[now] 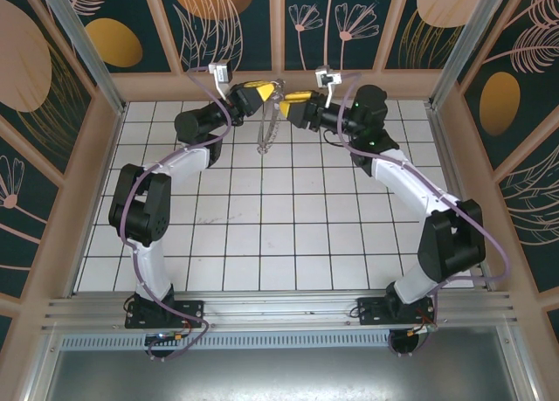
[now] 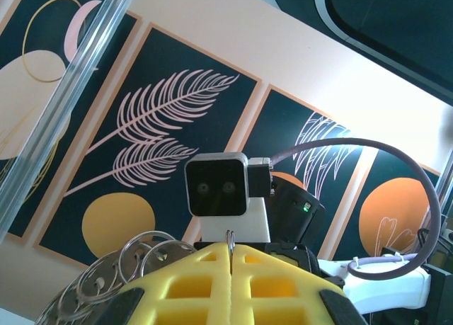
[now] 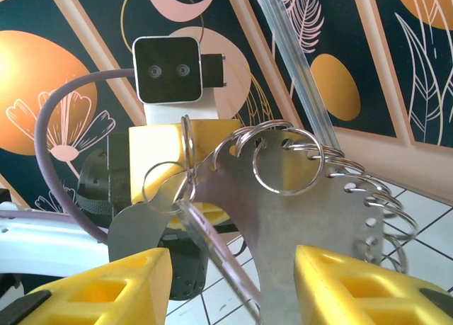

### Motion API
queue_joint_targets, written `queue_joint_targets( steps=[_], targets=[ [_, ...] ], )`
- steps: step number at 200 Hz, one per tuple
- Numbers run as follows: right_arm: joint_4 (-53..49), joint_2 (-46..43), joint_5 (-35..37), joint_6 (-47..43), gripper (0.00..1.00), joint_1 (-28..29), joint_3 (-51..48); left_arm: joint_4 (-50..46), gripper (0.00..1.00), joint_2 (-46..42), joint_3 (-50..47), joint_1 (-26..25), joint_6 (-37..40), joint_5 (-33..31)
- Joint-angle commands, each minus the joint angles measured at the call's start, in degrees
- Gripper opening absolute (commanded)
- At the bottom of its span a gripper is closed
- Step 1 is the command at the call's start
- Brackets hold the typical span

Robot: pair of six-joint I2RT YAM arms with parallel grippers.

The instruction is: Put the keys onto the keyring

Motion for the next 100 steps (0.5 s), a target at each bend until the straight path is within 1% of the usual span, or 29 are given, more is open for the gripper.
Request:
queue_joint_targets(
  steps=[1, 16, 29, 41, 62, 82, 100],
  targets=[
    [2.35, 1.94, -2.6, -0.59, 0.49, 1.01, 3.4, 6.94, 0.0, 0.56, 0.85, -0.36, -1.09, -1.64],
    [2.24, 2.83, -3.36, -0.58, 0.47, 1.33, 3.93, 6.69, 0.0, 0.74, 1.1, -0.43, -1.06, -1.65],
    [2.43, 3.11, -4.09, -0.55, 0.42, 1.51, 3.86, 6.39, 0.0, 0.89, 1.2, -0.42, -1.05, -1.81],
    [2.55, 3.2, -4.77, -0.62, 0.33, 1.61, 3.67, 6.28, 0.0, 1.01, 1.29, -0.47, -1.06, -1.83],
    [2.58, 3.09, -6.04, -0.8, 0.14, 1.79, 3.4, 6.14, 0.0, 1.1, 1.37, -0.47, -0.96, -1.93],
    [2.44, 3.17, -7.07, -1.06, 0.0, 1.96, 3.31, 6.0, 0.0, 1.2, 1.51, -0.47, -0.91, -2.01],
    [1.98, 3.22, -7.25, -1.37, 0.0, 2.22, 3.41, 6.0, 0.0, 1.15, 1.47, -0.43, -0.71, -2.1]
  ],
)
